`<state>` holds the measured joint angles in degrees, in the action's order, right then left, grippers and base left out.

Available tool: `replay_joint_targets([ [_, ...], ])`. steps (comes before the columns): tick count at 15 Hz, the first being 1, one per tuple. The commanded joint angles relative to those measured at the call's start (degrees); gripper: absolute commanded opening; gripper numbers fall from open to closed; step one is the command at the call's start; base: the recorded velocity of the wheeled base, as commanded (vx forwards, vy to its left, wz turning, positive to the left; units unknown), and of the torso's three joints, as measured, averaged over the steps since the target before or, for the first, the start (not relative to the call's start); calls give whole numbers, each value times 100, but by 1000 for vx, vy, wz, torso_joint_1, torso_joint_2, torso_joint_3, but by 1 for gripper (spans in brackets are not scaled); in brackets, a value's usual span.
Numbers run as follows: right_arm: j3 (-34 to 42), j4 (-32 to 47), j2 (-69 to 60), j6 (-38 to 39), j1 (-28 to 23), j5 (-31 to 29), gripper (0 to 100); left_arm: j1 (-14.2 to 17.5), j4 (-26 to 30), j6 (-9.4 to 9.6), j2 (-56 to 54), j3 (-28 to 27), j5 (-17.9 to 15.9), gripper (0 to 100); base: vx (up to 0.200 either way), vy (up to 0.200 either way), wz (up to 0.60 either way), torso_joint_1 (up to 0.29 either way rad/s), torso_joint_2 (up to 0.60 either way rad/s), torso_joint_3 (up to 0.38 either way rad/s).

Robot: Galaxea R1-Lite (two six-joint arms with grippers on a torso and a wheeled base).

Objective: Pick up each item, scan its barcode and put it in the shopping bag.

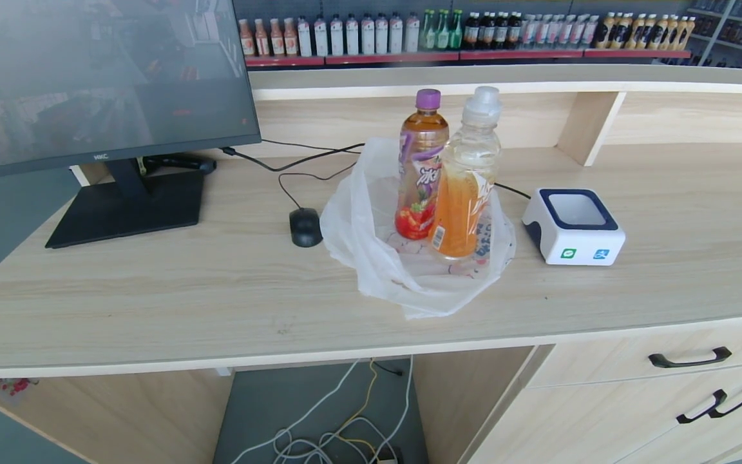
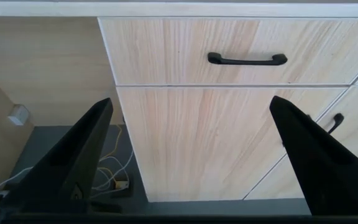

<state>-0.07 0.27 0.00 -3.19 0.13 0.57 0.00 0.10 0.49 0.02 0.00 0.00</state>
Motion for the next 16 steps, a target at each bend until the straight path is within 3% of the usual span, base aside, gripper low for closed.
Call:
replay_joint_targets([
  [1, -1, 0, 0, -6, 4, 4, 100, 0, -1, 4, -2, 0, 0, 100, 0, 0, 0, 0, 0, 0],
  [11, -1, 0, 0, -6, 4, 4, 100, 0, -1, 4, -2, 0, 0, 100, 0, 0, 0, 0, 0, 0],
  [16, -1, 0, 0, -6, 4, 4, 100, 0, -1, 13, -2, 0, 0, 100, 0, -200, 0, 0, 1, 0],
])
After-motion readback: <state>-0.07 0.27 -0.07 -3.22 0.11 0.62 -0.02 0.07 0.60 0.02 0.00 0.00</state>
